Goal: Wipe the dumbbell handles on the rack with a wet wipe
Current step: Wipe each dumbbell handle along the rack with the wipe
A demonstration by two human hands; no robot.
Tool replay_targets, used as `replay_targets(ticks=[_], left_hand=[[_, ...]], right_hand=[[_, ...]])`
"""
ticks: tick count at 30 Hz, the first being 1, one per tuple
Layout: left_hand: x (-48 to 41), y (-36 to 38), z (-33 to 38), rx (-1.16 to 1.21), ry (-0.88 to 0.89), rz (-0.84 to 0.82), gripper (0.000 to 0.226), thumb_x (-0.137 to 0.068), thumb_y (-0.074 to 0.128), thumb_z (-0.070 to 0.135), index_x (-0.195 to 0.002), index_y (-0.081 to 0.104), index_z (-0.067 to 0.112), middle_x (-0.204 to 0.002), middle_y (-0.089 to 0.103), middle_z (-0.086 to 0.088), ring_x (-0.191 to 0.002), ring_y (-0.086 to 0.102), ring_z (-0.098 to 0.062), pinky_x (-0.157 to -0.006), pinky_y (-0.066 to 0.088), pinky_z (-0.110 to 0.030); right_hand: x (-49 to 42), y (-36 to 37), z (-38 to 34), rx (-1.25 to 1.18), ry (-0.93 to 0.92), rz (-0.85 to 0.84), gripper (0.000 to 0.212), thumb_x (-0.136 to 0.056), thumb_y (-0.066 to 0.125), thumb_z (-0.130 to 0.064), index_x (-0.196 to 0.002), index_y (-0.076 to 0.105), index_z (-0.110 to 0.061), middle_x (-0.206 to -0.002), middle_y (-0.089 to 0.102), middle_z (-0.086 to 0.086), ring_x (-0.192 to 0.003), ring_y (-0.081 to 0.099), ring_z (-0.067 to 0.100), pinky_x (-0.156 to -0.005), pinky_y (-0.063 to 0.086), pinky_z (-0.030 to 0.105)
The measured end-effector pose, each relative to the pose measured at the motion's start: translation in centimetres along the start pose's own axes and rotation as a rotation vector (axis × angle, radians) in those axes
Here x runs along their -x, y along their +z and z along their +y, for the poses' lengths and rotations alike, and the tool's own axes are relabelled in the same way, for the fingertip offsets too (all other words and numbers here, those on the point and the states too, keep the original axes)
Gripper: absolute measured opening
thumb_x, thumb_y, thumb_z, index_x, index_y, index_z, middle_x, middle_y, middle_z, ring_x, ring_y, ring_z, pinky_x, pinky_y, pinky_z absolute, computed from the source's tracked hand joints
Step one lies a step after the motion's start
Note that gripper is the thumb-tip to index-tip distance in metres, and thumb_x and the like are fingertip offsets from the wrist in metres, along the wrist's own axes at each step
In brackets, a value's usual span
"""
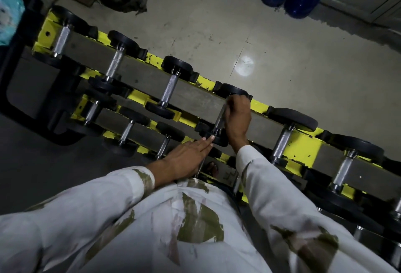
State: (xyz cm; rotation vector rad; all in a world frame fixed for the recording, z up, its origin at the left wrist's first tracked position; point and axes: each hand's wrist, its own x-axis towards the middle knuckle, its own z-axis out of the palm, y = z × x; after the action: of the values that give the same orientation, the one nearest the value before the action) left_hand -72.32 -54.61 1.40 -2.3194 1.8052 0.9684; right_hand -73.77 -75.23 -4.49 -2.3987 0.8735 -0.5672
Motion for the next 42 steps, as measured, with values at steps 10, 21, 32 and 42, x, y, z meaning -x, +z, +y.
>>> replay_targets(ticks=[10,21,32,42], left_hand=[[-0.4,0.9,0.2,-0.015,-0.012,0.014,0.088,-0.095,0.063,0.018,-0.164,0.009,0.008,-0.172,-0.011,-0.009,-0.159,0.01,-0.025,-0.124,0.027,-0.043],[-0.4,1.9,0.3,-0.006,-0.052,0.055,0.087,-0.096,0.064,0.024,-0.164,0.012,0.008,-0.172,-0.006,-0.008,-0.158,0.012,-0.025,-0.124,0.028,-0.043],[-0.6,2.6,0.2,-0.007,-0.074,0.067,0.088,-0.094,0.066,0.023,-0.164,0.013,0.009,-0.172,-0.008,-0.007,-0.159,0.01,-0.024,-0.124,0.028,-0.043],[-0.1,1.4,0.4,-0.001,-0.058,0.036,0.091,-0.093,0.065,0.02,-0.164,0.009,0.008,-0.172,-0.009,-0.01,-0.159,0.007,-0.024,-0.126,0.025,-0.043]], right_hand=[[-2.7,-1.8,-1.8,0.62,-0.334,-0.512,0.035,-0.081,0.064,-0.004,-0.114,0.064,-0.015,-0.11,0.069,0.007,-0.086,0.069,0.034,-0.063,0.052,0.035],[-0.5,-2.2,-1.3,0.412,-0.505,-0.924,0.026,-0.092,0.063,-0.029,-0.118,0.068,-0.027,-0.11,0.07,0.005,-0.095,0.07,0.031,-0.072,0.057,0.036],[3.0,-5.1,3.0,0.276,-0.185,-0.707,0.01,-0.088,0.068,-0.032,-0.095,0.072,-0.026,-0.094,0.075,-0.001,-0.085,0.07,0.026,-0.068,0.055,0.034],[3.2,-2.2,3.2,-0.439,0.666,-0.749,0.024,-0.088,0.065,0.004,-0.072,0.07,-0.013,-0.055,0.056,0.003,-0.048,0.04,0.016,-0.04,0.026,0.016]])
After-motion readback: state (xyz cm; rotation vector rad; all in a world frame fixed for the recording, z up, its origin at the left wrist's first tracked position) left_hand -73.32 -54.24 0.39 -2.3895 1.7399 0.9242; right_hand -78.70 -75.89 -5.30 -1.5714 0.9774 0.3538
